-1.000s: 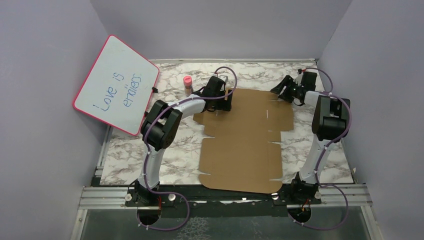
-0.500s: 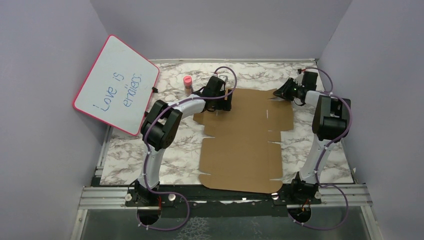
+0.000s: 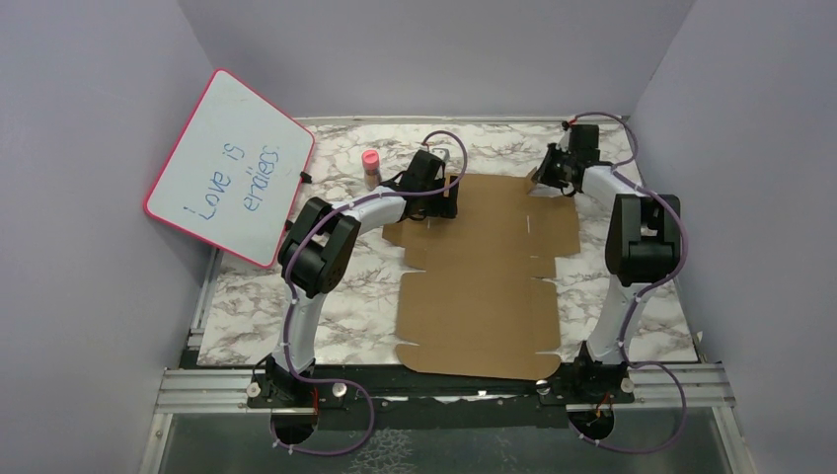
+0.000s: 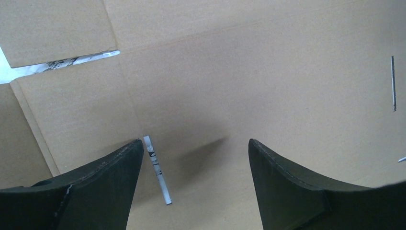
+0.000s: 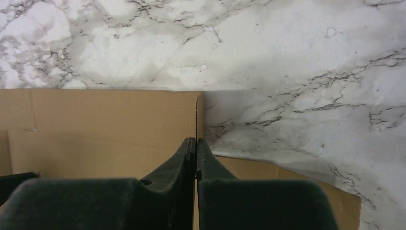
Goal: Fold the paper box
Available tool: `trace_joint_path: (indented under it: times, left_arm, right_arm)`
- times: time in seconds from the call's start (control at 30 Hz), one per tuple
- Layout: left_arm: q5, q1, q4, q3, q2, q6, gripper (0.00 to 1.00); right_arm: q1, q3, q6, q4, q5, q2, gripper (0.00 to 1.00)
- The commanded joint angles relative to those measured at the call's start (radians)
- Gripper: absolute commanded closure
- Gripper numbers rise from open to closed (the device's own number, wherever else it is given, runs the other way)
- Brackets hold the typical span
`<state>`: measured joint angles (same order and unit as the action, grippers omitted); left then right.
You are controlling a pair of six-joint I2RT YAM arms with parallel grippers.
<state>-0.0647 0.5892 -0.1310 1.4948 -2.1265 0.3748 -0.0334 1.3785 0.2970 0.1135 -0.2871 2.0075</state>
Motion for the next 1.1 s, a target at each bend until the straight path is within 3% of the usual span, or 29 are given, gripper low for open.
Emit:
trace_joint_path:
  times: [0.0, 0.13, 0.27, 0.4, 0.57, 0.63, 1.07]
  left_arm:
    - [-0.029, 0.011, -0.024, -0.001, -0.053, 0.024, 0.18]
    - [-0.025, 0.011, -0.022, -0.002, -0.055, 0.025, 0.18]
    - [-0.019, 0.011, -0.019, -0.008, -0.050, 0.024, 0.18]
    - [-0.007, 0.011, -0.016, -0.018, -0.029, 0.021, 0.18]
    - [0.003, 0.011, -0.007, -0.014, 0.007, 0.025, 0.18]
    - [0.010, 0.011, -0.006, -0.009, 0.027, 0.027, 0.18]
    - [0.045, 0.016, -0.009, -0.086, 0.178, 0.042, 0.17]
  right_arm:
    - [0.076, 0.084, -0.074, 0.119, 0.218, -0.005, 0.93]
    - [0.123, 0.133, -0.098, 0.155, 0.302, 0.020, 0.93]
    - [0.127, 0.151, -0.082, 0.164, 0.293, 0.027, 0.90]
    - [0.127, 0.143, -0.073, 0.153, 0.293, -0.006, 0.77]
    - [0.123, 0.111, -0.068, 0.144, 0.292, -0.083, 0.54]
    - [0.121, 0.083, -0.063, 0.146, 0.292, -0.122, 0.50]
    - [0.077, -0.467, 0.157, 0.028, 0.217, -0.604, 0.31]
